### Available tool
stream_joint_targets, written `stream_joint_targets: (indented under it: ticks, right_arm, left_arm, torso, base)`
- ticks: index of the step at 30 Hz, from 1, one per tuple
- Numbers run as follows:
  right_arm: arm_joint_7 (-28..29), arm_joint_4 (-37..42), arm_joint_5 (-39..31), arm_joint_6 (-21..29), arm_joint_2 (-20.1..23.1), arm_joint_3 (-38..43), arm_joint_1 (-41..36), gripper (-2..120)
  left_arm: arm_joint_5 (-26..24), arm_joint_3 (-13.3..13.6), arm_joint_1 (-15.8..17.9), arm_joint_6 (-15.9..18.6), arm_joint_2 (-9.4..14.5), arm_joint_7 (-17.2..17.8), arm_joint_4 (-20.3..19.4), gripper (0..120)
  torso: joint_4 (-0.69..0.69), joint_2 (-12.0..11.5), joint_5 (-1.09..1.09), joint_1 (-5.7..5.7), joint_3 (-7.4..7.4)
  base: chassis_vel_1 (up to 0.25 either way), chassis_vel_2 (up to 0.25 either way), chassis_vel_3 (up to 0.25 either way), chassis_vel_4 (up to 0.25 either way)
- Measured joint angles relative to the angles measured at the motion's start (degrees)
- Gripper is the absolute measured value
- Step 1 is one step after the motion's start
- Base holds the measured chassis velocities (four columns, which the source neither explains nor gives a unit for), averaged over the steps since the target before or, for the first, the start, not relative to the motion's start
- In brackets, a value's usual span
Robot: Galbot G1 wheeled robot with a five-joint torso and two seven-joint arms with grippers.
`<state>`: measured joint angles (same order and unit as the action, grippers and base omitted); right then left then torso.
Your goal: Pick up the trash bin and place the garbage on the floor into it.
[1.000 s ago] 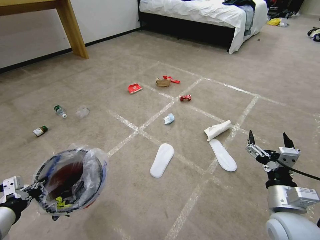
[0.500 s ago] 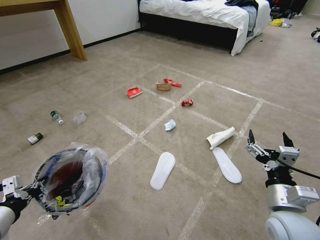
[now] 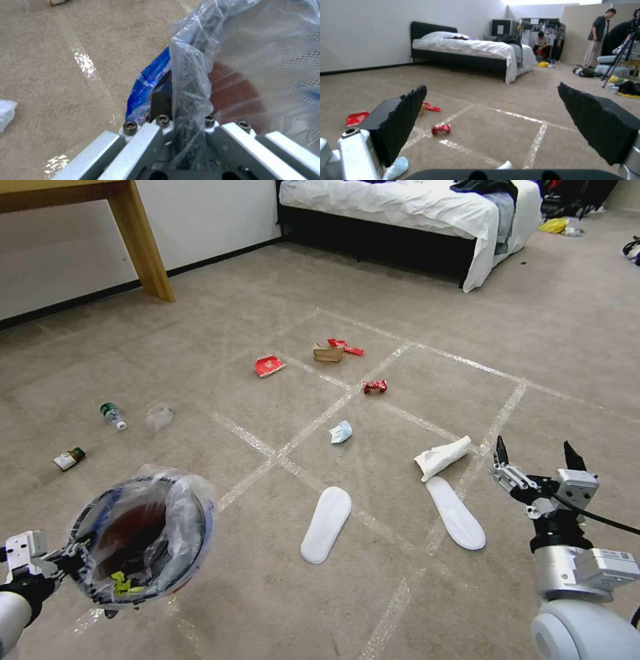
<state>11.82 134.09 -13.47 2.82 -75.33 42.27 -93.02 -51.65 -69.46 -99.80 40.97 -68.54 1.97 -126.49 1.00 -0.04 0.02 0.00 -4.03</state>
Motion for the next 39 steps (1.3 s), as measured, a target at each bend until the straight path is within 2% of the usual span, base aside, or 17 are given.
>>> stream_joint_targets:
  ticks: [8,21,39]
  right_arm:
    - [-0.12,0.15,-0.4,0.0,0.26,0.56,-0.1,100]
    - [-0.25,-0.11,-0.84,0.48,0.26,-0.12,1.2,100]
    - [0.06,-0.74,-1.38,1.49,1.02,-0.38,2.41,100]
  left_arm:
    - [0.02,0.44,0.11,0.16,-0.28,0.32,-0.61,1]
    - [-0.23,-1.09,-1.66,0.19,-0.69,0.27,-1.3,1]
    - [0.07,-1.32,-1.99,0.19,-1.44,0.28,-1.93,1]
  torso:
    - [0.01,0.0,0.0,0.0,0.0]
    - [0.0,0.0,0.0,0.0,0.0]
    - [0.0,0.0,0.0,0.0,0.0]
  base:
    - [0.0,0.0,0.0,0.0]
    - [-0.003,0.004,0.002,-0.003]
    - [-0.014,0.013,0.006,-0.012]
